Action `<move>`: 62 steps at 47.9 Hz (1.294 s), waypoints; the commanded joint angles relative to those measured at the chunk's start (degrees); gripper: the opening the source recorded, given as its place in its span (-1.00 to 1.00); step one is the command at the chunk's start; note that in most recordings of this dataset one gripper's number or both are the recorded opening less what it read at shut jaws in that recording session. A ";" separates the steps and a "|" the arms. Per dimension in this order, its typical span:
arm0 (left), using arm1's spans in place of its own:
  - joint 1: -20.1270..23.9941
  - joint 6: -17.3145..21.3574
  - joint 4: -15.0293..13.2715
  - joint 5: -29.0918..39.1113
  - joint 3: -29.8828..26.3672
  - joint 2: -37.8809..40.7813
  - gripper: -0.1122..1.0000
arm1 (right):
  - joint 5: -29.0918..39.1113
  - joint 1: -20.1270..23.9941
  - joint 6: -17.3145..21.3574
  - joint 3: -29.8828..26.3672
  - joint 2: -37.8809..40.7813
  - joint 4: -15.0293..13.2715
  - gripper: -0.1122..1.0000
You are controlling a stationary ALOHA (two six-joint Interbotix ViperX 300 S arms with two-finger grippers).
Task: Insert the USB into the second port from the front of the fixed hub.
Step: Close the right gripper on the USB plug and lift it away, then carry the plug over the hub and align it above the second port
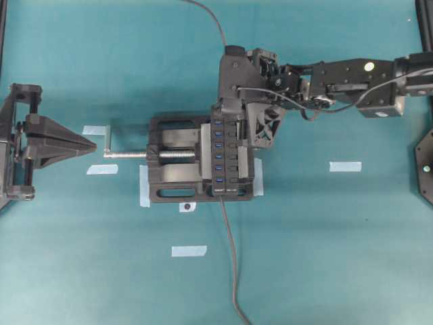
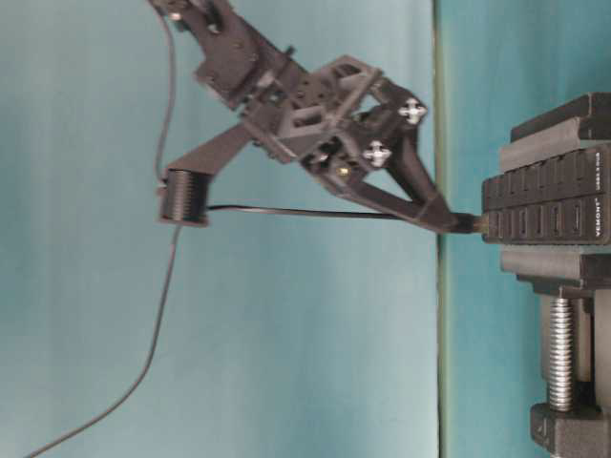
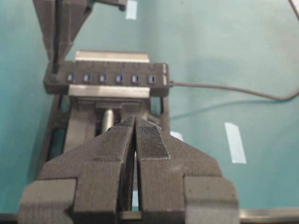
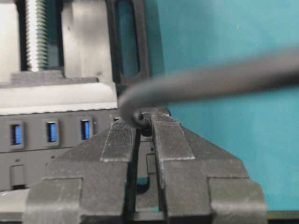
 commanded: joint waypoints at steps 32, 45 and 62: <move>0.09 -0.09 0.09 -0.26 -1.05 0.09 -0.80 | 5.98 3.69 3.52 -2.99 -7.29 0.09 -0.66; 0.00 -0.09 0.09 -0.35 -0.97 0.18 -0.80 | 6.06 4.22 3.60 -2.90 -7.29 0.09 -0.66; 0.09 -0.09 0.00 -0.35 -0.97 0.09 -0.80 | 7.29 6.33 4.22 -2.99 -7.29 0.09 -0.66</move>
